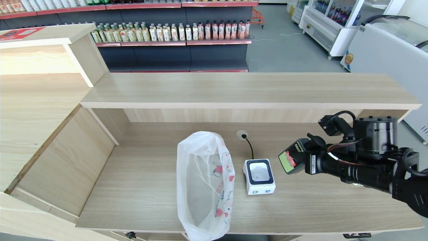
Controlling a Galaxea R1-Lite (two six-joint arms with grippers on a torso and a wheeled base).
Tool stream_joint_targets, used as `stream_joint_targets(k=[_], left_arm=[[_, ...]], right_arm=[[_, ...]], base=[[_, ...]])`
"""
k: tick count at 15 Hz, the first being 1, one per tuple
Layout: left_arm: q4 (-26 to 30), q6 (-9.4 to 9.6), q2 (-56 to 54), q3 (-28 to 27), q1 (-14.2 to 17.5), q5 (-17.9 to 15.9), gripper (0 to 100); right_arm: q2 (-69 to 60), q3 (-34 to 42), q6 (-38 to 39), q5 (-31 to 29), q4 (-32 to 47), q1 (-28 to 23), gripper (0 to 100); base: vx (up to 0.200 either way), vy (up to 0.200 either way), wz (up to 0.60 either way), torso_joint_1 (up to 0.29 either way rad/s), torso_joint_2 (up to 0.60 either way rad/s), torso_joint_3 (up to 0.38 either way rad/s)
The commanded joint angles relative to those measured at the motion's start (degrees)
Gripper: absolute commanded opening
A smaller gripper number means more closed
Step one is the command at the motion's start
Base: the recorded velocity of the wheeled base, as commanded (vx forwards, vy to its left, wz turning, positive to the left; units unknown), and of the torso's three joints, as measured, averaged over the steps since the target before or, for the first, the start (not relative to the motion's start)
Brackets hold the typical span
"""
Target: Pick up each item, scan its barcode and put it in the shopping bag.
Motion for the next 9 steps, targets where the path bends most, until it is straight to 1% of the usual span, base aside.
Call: stream_joint_targets(k=[1, 2, 5, 9], left_arm=[[-0.01, -0.01, -0.02, 0.01, 0.08, 0.0, 100], [-0.01, -0.01, -0.02, 0.01, 0.08, 0.0, 100], [-0.01, 0.08, -0.02, 0.01, 0.08, 0.0, 100], [-0.01, 0.08, -0.02, 0.01, 0.08, 0.0, 100]], right_arm=[[4.89, -3.71, 0.02, 0.37, -0.11, 2.93, 0], [6.03, -4.85, 0.02, 0.37, -0.11, 3.63, 0], [13.07, -9.25, 0.02, 0.11, -0.2, 8.11, 0], [21.77, -15.66, -0.16, -0.24, -0.29, 12.33, 0]], base=[[0.0, 0.2, 0.0, 0.002, 0.02, 0.002], [0.0, 0.2, 0.0, -0.017, 0.0, 0.002], [0.0, 0.0, 0.0, 0.0, 0.0, 0.0], [0.0, 0.0, 0.0, 0.0, 0.0, 0.0]])
